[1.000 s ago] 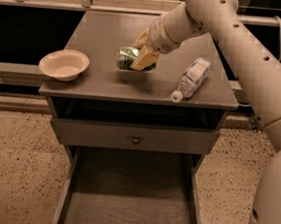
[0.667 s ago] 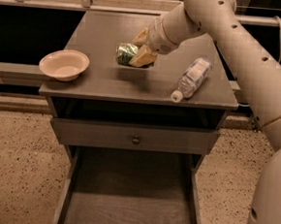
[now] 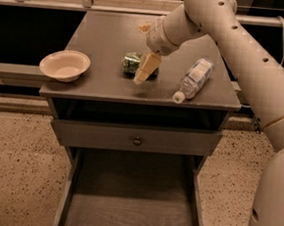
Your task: Pick green can from middle drawer and place on counter
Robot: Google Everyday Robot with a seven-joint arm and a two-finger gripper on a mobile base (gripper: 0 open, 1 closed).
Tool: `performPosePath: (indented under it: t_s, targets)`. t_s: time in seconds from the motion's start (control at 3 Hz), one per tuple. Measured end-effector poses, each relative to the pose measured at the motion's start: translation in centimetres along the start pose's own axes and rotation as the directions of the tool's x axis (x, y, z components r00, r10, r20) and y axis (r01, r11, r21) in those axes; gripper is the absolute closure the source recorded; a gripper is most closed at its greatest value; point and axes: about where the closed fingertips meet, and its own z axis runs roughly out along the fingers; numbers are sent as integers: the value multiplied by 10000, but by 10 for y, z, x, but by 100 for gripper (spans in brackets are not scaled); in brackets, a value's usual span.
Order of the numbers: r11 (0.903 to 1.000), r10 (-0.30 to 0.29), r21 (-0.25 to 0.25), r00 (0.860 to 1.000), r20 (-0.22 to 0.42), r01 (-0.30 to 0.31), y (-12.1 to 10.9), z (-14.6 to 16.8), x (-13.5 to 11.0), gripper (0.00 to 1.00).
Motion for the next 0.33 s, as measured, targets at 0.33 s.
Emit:
performPosePath:
  t_s: [0.33]
  targets:
    - [10000,0,0,10000,0,0,0,0,0,0]
